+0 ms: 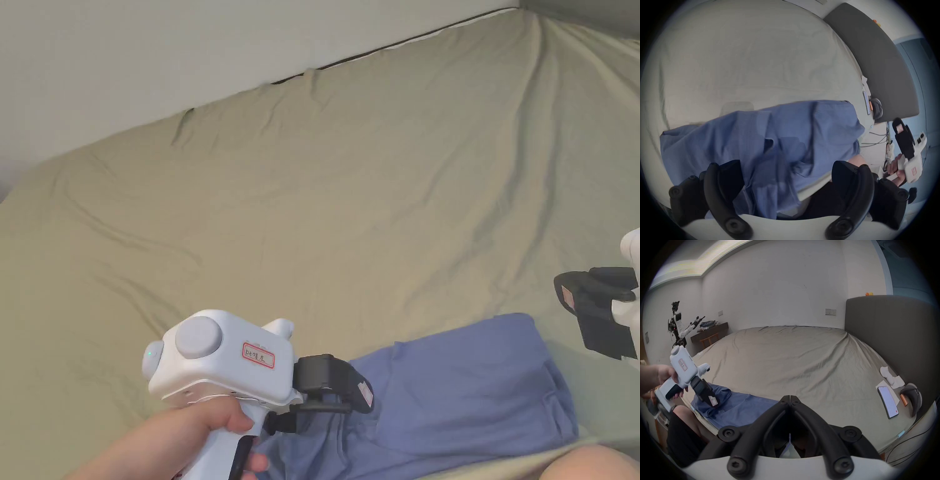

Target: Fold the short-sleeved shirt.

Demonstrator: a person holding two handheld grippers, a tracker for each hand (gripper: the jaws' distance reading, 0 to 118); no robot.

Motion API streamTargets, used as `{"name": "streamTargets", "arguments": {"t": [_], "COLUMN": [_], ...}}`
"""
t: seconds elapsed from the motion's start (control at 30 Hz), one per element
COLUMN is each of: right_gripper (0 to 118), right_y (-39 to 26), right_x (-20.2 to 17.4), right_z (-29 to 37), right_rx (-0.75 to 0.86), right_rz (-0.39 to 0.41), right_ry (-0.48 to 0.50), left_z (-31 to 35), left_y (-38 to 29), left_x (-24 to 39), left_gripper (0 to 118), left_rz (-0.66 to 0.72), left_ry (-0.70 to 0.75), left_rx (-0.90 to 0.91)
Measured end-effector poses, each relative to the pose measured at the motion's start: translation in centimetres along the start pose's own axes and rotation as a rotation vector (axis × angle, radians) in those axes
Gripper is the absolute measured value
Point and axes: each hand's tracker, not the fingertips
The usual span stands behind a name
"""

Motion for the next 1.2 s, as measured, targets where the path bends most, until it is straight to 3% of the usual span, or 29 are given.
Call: {"name": "streamTargets", "arguments": {"t": [0.07, 0.13, 0.2, 0.23, 0.3, 0.33, 0.43, 0.53, 0.63, 0.7, 0.83, 0.97, 1.13, 1.17, 1.2], "right_gripper": [2, 2, 2, 2, 2, 2, 2, 2, 2, 2, 2, 2, 2, 2, 2], "right_y": [0.1, 0.0, 0.0, -1.3, -1.7, -1.8, -1.3, -1.1, -0.8, -0.7, -0.8, -1.0, -0.4, -0.3, -0.3], "right_x": [-0.2, 0.4, 0.1, 1.5, 1.7, 1.8, 0.1, -0.6, -0.6, -0.7, -0.3, 0.0, 0.2, 0.1, -0.1], "right_z": [-0.3, -0.9, -1.1, -2.3, -2.9, -3.2, -2.7, -2.3, -2.1, -2.0, -2.0, -1.8, -1.7, -1.8, -1.8], "right_rx": [-0.003, -0.008, -0.001, 0.007, 0.006, 0.005, -0.009, -0.002, 0.015, 0.022, 0.016, 0.033, 0.046, 0.047, 0.041], "right_rz": [-0.014, -0.009, 0.016, 0.044, 0.078, 0.082, 0.078, 0.087, 0.093, 0.084, 0.076, 0.059, 0.02, 0.02, 0.027], "right_ry": [0.013, 0.025, 0.018, 0.002, -0.006, -0.005, 0.0, -0.012, -0.035, -0.038, -0.035, -0.063, -0.064, -0.068, -0.071], "left_z": [2.4, 4.9, 5.7, 5.1, 3.7, 3.0, 0.4, -2.4, -3.8, -3.6, 0.5, 7.4, 9.8, 9.7, 9.2], "left_y": [-0.4, -1.4, -3.0, -3.8, -4.7, -4.9, -5.2, -5.9, -6.6, -6.8, -6.6, -7.4, -8.9, -9.4, -9.9], "left_x": [0.7, 1.0, 0.5, 0.3, -0.7, -1.5, -2.0, 0.1, 0.6, 1.2, -0.2, -5.3, -18.1, -20.4, -21.3], "left_gripper": [115, 102, 92, 73, 3, 0, 0, 0, 0, 0, 0, 0, 0, 9, 41], "left_rz": [-0.102, -0.164, -0.229, -0.284, -0.321, -0.263, -0.136, -0.196, -0.104, -0.128, -0.032, 0.079, 0.342, 0.391, 0.397], "left_ry": [-0.008, 0.034, 0.314, 0.468, 0.578, 0.581, 0.393, 0.411, 0.408, 0.401, 0.139, -0.123, -0.342, -0.381, -0.395], "left_rx": [0.072, 0.174, 0.252, 0.254, 0.256, 0.253, 0.184, 0.188, 0.244, 0.252, 0.299, 0.349, 0.298, 0.294, 0.301]}}
